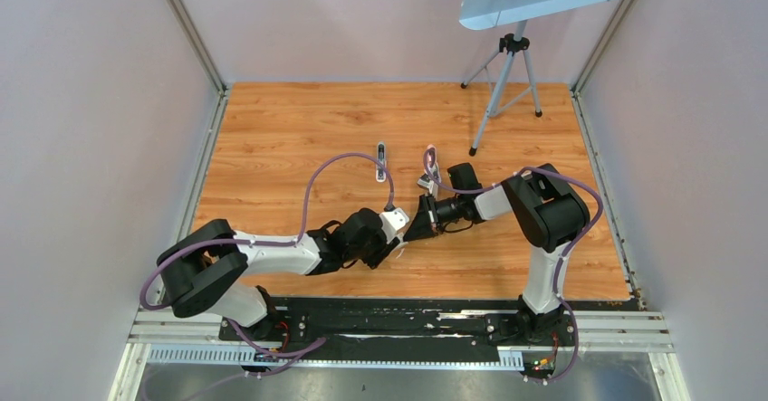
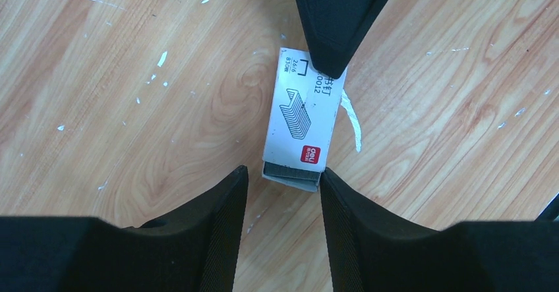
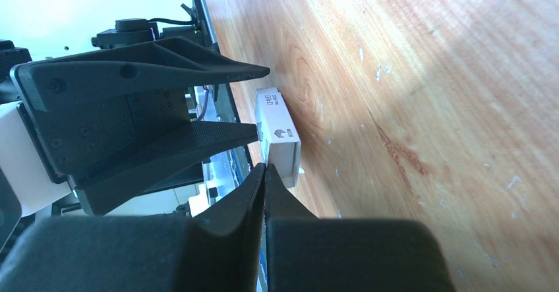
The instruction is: Load the staples into the stapler
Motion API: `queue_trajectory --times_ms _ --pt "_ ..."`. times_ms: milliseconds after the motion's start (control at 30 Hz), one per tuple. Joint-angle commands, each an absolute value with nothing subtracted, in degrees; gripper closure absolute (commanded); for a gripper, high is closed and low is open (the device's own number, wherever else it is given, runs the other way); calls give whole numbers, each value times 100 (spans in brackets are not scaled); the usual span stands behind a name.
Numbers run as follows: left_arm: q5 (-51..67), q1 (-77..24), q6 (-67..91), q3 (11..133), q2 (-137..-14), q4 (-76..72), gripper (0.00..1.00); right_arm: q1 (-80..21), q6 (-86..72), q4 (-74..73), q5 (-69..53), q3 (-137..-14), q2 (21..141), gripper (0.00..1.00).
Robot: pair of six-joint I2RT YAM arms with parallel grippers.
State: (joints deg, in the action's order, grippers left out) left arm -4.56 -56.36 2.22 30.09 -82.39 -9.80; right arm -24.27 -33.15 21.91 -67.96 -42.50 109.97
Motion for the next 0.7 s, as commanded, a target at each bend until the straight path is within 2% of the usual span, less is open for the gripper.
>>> queue_trajectory --times_ms 0,367,667 --pt "-378 -5600 176 2964 -8373 -1072 54 -2364 -3163 2189 -6926 -4200 10964 96" --pt "-439 -5607 317 2999 -8308 -871 64 -2284 -3166 2186 -6925 -4211 10921 96" --pt "-501 -5607 352 3008 -8312 -803 66 -2119 -3207 2232 -6908 -4151 10872 97"
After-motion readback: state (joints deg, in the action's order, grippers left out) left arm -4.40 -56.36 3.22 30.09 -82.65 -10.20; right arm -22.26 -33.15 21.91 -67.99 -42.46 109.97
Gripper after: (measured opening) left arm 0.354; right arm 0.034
